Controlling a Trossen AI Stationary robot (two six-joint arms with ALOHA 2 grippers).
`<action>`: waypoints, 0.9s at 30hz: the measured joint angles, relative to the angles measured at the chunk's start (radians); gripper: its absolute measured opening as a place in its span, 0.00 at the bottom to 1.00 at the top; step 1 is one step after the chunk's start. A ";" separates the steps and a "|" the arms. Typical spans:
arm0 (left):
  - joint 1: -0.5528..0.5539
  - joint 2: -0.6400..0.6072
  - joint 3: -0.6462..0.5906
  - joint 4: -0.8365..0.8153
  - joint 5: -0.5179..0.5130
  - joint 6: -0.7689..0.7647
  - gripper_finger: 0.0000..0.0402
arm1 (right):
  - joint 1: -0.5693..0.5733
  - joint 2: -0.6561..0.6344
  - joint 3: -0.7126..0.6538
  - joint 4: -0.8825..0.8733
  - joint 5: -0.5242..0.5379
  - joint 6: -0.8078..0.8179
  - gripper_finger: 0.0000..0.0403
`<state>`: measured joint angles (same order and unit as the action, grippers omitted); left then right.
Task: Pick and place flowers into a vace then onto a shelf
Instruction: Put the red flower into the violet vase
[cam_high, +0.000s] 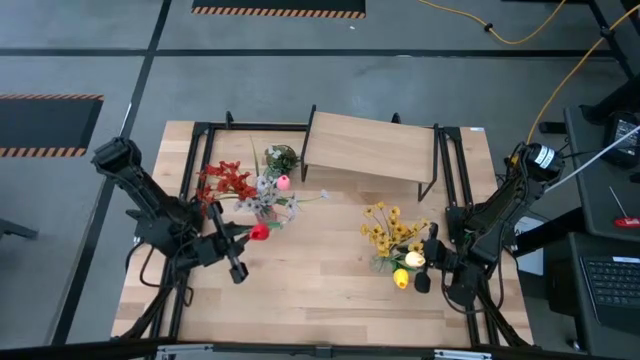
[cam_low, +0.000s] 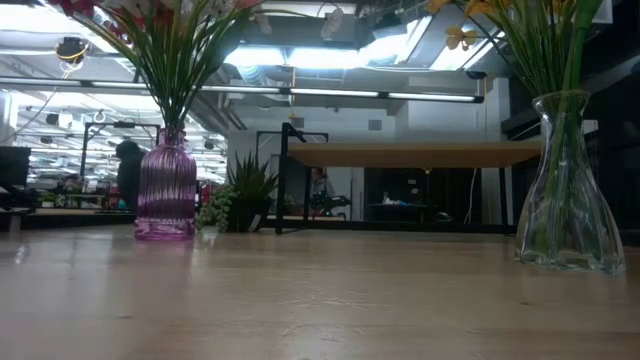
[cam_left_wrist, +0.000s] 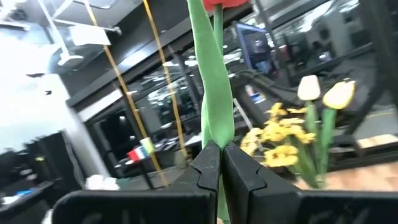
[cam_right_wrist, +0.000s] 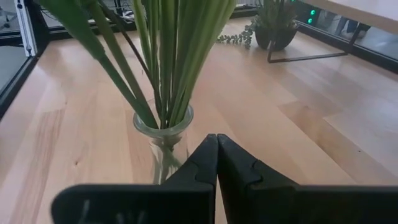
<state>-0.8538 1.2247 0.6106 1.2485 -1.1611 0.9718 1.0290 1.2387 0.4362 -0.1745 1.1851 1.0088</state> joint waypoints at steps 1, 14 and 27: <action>0.005 0.000 0.000 0.018 -0.006 0.027 0.01 | -0.003 0.000 0.000 0.000 0.000 0.000 0.03; 0.121 0.000 0.000 0.092 0.012 0.155 0.01 | -0.054 0.000 0.000 -0.001 -0.008 -0.023 0.03; 0.206 0.001 -0.044 0.092 0.041 0.159 0.01 | -0.054 0.000 -0.001 -0.002 -0.010 -0.023 0.03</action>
<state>-0.6476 1.2255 0.5670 1.3406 -1.1202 1.1305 0.9749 1.2387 0.4354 -0.1768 1.1751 0.9859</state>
